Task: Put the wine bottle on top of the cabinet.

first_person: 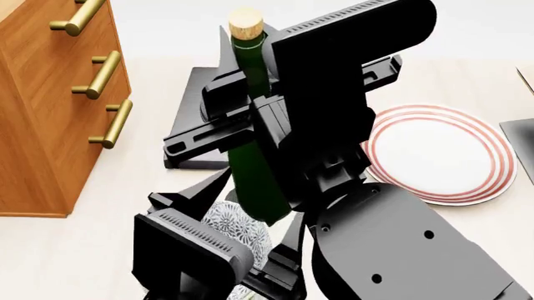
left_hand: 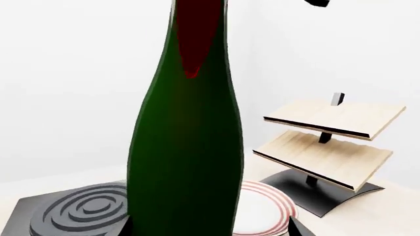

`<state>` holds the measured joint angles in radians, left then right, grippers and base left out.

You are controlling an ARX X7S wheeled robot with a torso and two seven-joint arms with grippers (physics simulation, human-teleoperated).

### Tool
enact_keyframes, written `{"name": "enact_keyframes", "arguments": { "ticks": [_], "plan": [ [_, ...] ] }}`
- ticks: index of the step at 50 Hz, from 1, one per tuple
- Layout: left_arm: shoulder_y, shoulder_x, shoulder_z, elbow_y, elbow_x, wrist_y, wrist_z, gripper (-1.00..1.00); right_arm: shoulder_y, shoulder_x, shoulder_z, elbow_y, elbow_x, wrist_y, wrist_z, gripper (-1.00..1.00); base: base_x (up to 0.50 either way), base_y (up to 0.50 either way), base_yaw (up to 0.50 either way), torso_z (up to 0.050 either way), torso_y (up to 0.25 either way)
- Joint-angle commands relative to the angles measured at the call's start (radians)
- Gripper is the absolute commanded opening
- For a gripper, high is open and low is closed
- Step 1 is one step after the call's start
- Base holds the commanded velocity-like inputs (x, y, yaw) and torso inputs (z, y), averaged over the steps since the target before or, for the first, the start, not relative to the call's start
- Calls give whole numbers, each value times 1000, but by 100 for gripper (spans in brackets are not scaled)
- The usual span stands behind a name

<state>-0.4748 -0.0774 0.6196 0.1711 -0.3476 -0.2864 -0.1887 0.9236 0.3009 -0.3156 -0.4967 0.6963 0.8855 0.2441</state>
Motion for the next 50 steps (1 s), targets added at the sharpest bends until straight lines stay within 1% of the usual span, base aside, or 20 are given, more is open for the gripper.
{"name": "enact_keyframes", "arguments": {
  "ticks": [1,21,34,35,50],
  "plan": [
    [-39,11,-3,-61,-33,14,2,100,20,-7,2,-21,2,2,-4,-100,0,0,0,0,0],
    [-118,15,19,-94,-46,1,-24,100,23,-5,2,-49,27,12,12,-100,0,0,0,1,1],
    [-125,-2,30,-97,-49,11,-50,100,23,2,3,-38,30,7,16,-100,0,0,0,0,1],
    [-125,-3,33,-100,-43,14,-54,-100,22,2,3,-39,31,7,17,-100,0,0,0,0,0],
    [-129,-15,41,-89,-56,20,-80,-100,31,5,5,-39,43,11,25,-100,0,0,0,0,1]
  ]
}}
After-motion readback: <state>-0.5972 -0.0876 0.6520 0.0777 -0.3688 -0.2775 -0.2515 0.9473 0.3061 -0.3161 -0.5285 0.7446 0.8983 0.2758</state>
